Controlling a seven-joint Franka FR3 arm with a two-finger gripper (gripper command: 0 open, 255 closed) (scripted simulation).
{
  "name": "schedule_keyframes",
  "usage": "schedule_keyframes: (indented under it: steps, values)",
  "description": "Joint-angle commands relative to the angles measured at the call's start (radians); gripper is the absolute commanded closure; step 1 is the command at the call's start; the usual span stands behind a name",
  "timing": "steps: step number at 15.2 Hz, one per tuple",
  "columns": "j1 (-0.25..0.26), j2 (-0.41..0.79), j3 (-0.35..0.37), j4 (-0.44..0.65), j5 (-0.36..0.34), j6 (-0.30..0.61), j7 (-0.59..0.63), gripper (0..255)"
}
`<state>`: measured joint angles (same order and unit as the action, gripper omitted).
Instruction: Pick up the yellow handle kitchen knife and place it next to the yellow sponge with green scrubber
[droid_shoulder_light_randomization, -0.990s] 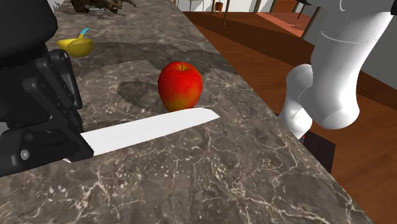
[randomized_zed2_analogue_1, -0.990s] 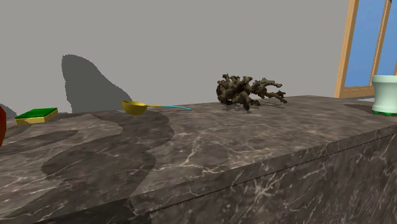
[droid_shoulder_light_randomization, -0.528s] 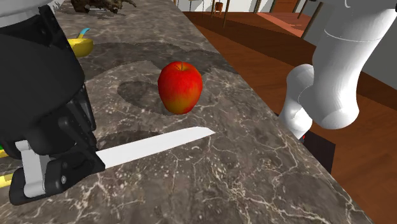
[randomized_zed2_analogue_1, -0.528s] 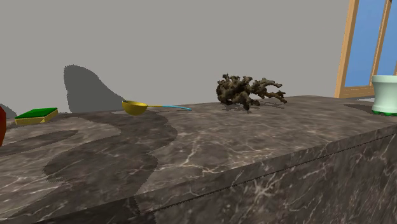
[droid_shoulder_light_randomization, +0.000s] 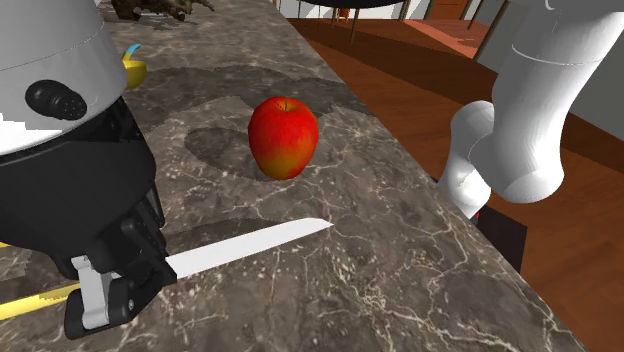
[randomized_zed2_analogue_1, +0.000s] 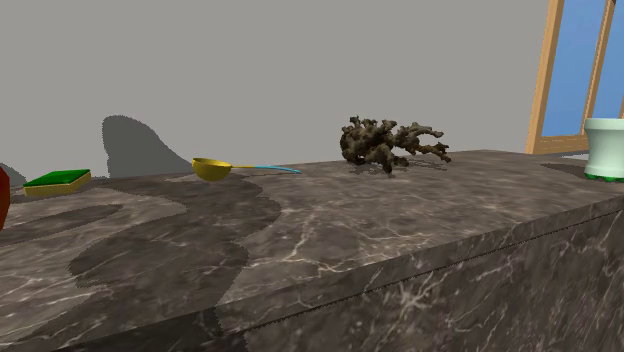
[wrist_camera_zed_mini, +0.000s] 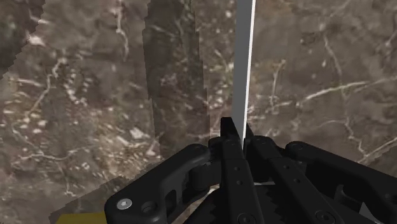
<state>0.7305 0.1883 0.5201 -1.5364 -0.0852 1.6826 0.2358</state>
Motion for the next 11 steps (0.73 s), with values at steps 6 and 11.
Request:
schedule_keyframes:
  steps: [6, 11]
  values:
    - [0.000, 0.000, 0.000, -0.002, 0.000, 0.003, 0.001, 0]
    - [0.000, 0.000, 0.000, -0.002, 0.000, 0.003, 0.001, 0]
